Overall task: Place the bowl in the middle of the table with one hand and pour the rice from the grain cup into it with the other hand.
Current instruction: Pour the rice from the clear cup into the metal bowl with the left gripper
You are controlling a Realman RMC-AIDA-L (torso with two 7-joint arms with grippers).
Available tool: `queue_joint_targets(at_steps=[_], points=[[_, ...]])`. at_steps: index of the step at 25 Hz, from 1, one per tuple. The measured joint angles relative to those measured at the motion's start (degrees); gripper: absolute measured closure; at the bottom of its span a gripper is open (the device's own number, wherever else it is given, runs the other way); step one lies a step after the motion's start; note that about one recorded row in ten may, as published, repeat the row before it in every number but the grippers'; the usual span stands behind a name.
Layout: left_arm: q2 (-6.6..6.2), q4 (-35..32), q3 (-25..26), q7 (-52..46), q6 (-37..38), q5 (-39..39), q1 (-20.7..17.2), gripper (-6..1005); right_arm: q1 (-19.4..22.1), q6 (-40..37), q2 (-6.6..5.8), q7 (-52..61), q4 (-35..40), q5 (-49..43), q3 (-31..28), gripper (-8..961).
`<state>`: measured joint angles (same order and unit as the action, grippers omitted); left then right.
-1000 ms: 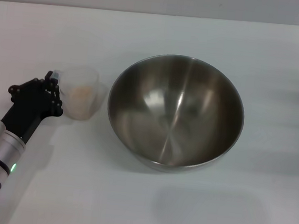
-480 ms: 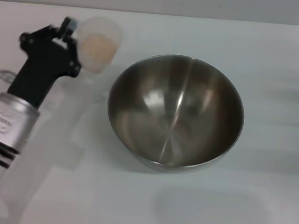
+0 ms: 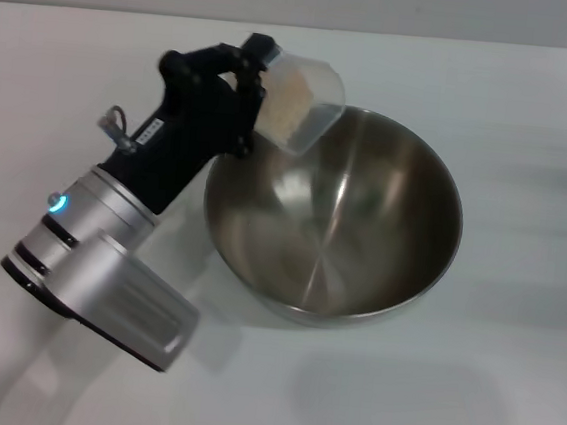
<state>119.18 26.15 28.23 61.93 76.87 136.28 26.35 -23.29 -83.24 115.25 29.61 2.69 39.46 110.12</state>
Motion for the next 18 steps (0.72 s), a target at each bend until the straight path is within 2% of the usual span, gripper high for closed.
queue_joint_targets(at_steps=[5,18], points=[[0.0,-0.27,-1.87,11.07,-0.01,0.4,0.73,972,0.0,0.0,0.06,0.01,0.58,0.0,0.29,487],[0.0,-0.48,-3.47,31.21,-3.38,1.52,1.04,971,0.53,-0.68,0.36,-0.17,1.0,-0.04,0.13,491]])
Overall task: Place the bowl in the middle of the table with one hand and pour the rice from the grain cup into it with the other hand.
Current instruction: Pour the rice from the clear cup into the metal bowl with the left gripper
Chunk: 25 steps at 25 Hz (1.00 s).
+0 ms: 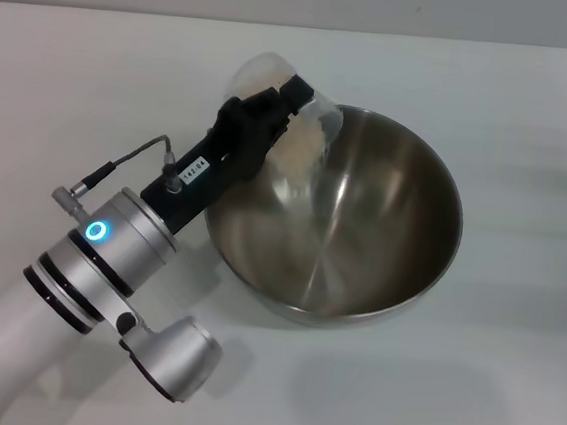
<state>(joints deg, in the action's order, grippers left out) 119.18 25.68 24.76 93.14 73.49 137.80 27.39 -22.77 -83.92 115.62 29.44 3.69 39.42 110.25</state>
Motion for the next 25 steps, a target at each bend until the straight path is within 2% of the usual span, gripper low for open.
queue_joint_targets(at_steps=[19,25], points=[[0.0,-0.45,-0.42,31.86,-1.93,0.86,-0.04,971,-0.17,-0.11,0.05,0.0,-0.01,0.45,-0.22,490],[0.0,0.0,-0.19,32.67,-1.73,1.41,-0.28,971,-0.17,-0.11,0.05,0.0,0.25,0.48,-0.22,490]])
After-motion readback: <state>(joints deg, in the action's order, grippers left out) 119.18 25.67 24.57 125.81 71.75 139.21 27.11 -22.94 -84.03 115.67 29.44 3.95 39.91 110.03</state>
